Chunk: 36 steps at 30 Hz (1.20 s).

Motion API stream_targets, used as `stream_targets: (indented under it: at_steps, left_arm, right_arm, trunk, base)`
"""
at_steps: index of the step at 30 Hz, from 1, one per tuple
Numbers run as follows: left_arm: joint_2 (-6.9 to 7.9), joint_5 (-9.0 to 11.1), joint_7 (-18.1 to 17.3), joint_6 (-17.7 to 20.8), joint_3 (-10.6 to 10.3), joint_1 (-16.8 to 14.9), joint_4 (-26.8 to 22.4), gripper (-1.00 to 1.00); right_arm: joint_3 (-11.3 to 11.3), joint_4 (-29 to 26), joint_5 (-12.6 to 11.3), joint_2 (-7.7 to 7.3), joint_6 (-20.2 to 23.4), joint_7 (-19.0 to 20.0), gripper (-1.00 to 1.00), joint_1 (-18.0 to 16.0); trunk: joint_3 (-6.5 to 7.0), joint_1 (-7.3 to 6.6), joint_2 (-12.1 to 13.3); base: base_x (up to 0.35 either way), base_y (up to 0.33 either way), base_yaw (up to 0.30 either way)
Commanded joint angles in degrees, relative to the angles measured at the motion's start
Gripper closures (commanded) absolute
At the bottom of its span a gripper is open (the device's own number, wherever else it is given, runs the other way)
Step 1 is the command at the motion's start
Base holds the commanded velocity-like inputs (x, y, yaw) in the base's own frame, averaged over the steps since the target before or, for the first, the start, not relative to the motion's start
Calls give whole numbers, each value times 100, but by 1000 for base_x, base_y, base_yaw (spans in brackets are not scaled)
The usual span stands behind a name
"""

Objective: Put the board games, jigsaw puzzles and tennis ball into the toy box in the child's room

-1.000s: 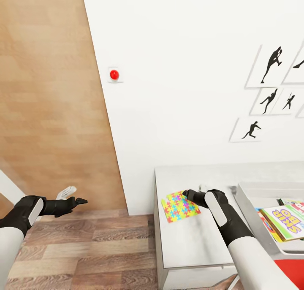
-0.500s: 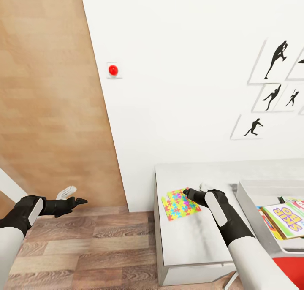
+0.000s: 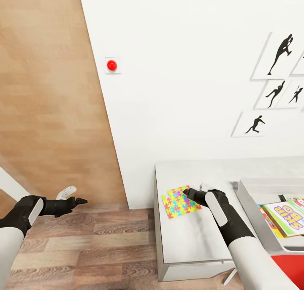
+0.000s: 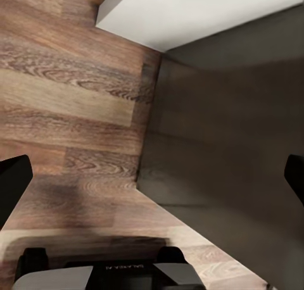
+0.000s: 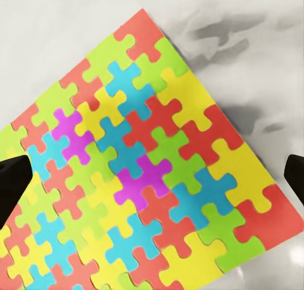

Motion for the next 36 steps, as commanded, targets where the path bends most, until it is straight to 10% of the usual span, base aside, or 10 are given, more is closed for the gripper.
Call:
stream_targets:
  at_steps: [1,36]
  left_arm:
    - [-1,31,5,41,15,-5,-1,-100]
    - [-2,31,5,39,15,-4,-1,-100]
  right_arm:
    - [21,-7,-60,-7,3,-58,-100,-5]
    - [21,-7,-60,-7,-13,-51,-100,-4]
  trunk:
    - [-19,3,-12]
    - [-156,3,-12]
  base:
    - [0,0,0]
    - [0,0,0]
